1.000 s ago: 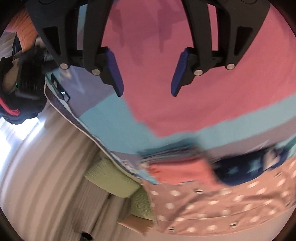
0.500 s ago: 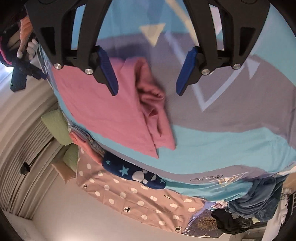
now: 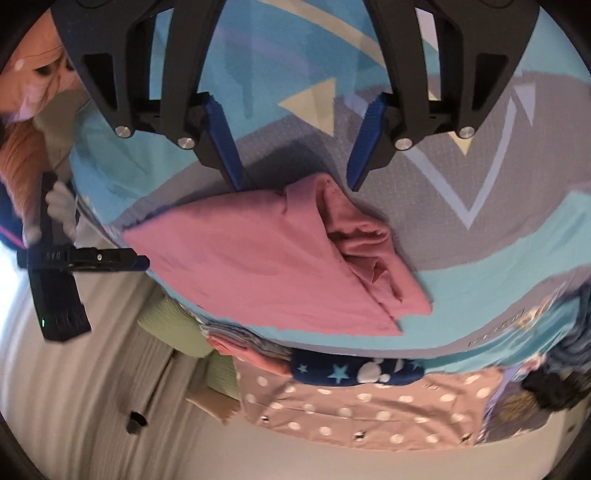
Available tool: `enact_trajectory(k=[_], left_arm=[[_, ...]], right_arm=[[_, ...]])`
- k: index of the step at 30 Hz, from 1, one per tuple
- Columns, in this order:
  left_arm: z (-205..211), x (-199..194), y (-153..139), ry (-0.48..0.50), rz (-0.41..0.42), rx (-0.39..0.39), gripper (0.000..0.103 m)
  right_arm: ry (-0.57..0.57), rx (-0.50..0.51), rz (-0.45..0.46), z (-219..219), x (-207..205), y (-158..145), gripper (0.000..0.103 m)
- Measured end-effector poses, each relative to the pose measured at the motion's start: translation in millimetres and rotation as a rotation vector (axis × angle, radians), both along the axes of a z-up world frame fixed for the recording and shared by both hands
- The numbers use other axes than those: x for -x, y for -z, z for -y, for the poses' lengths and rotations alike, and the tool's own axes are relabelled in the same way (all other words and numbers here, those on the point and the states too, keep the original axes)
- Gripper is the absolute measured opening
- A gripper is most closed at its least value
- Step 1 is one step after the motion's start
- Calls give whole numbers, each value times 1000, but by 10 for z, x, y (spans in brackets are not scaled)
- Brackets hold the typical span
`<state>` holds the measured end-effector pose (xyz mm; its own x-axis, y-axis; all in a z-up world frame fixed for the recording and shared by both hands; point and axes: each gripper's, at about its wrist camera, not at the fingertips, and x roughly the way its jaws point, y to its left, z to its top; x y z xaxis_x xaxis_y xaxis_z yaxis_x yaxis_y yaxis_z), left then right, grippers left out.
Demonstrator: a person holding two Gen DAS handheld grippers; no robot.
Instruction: Fold small clothes
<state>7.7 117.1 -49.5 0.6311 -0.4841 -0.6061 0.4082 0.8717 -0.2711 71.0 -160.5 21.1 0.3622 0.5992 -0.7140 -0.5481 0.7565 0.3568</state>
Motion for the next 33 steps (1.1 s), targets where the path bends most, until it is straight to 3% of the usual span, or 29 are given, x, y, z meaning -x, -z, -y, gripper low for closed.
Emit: enact_trajectory(k=[2,4,6,9,12,15,18,21,23,24,25,26,29,32,33], left_arm=[[-6,-80,17,39,9,5,47],[8,-160,38,96,3,13,25],[24,-230,46,138,-4,9,12],[-52,-267,3,155,-12,55,3],[-191,-220,-73,162,0,73,3],[-265,-199,44,177,-21,42,3],[-266,-218,259,181,-96,40,3],[-270,-132,187,182,-52,48,4],[-274,-73,134,181,-18,60,16],[-266,-58,117,181,-8,57,32],[-253,-47,113,174,2,44,40],[-236,-60,109,172,4,35,40],[-192,-143,118,169,-11,27,40],[-270,-253,113,120,-32,56,38],[-330,-274,101,97,-30,77,38]], right_arm=[[2,-5,-15,-74,-2,-4,47],[19,-5,-24,-63,11,-8,47],[58,-1,-33,-13,5,-10,47],[163,1,-52,236,20,6,47],[263,-3,-79,482,23,53,47],[331,0,-108,606,-32,127,47],[331,1,-125,513,-112,159,47],[273,25,-110,275,-160,133,47],[209,43,-90,62,-167,112,47],[187,48,-84,-11,-161,104,47],[164,55,-78,-96,-153,104,47],[133,70,-69,-210,-139,105,47],[72,151,-1,-496,-20,106,47],[-45,296,151,-940,279,158,47],[-96,371,244,-1157,436,199,47]])
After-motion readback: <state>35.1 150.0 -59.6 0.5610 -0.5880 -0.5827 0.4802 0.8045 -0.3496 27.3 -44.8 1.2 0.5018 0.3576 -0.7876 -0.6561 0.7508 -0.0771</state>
